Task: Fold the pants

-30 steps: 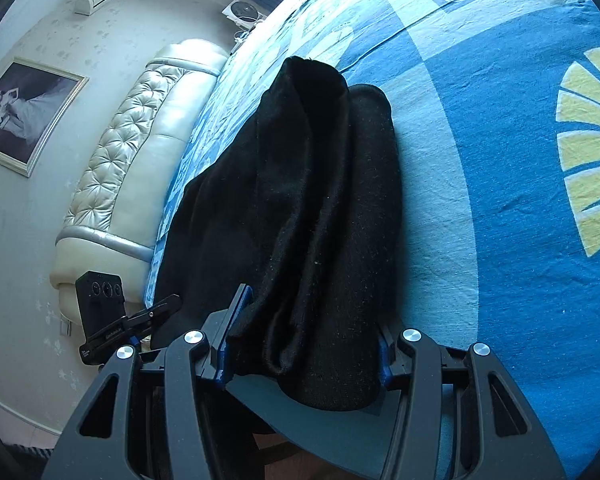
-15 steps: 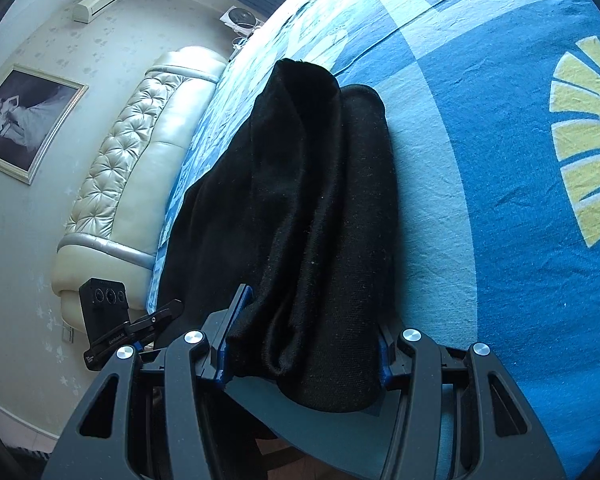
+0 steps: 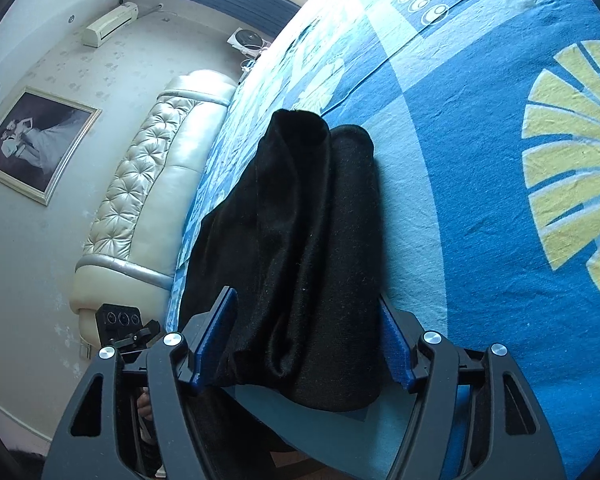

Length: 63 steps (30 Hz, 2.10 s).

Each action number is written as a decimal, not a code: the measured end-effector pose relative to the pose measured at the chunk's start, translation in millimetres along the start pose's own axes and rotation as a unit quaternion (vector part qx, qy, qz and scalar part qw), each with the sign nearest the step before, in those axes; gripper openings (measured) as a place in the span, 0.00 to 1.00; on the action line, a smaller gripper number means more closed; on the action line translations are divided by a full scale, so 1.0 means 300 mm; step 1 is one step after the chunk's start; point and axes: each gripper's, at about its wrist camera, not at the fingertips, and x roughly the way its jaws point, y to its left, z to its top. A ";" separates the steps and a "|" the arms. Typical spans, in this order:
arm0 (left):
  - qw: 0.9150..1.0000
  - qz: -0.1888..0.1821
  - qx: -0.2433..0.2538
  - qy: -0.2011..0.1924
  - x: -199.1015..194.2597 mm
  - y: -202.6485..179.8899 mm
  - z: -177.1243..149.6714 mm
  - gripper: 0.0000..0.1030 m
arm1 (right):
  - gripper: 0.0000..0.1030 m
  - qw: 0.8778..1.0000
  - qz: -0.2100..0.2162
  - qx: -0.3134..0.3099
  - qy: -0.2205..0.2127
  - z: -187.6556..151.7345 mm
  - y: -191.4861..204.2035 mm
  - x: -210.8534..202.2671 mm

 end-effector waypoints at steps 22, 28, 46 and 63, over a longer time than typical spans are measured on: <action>0.995 0.074 0.015 0.059 0.308 0.077 0.264 0.39 | 0.36 0.999 -0.020 -0.020 0.015 0.234 0.010 0.177; 0.992 0.112 0.032 0.044 0.286 0.032 0.277 0.26 | 0.30 0.999 -0.008 -0.039 -0.008 0.234 0.078 0.148; 0.974 0.204 0.095 -0.017 0.284 -0.001 0.668 0.24 | 0.30 0.998 0.018 -0.055 -0.039 0.567 0.208 0.375; 0.970 0.227 0.092 0.005 0.405 0.142 0.716 0.33 | 0.30 0.999 -0.010 0.023 -0.021 0.613 0.029 0.526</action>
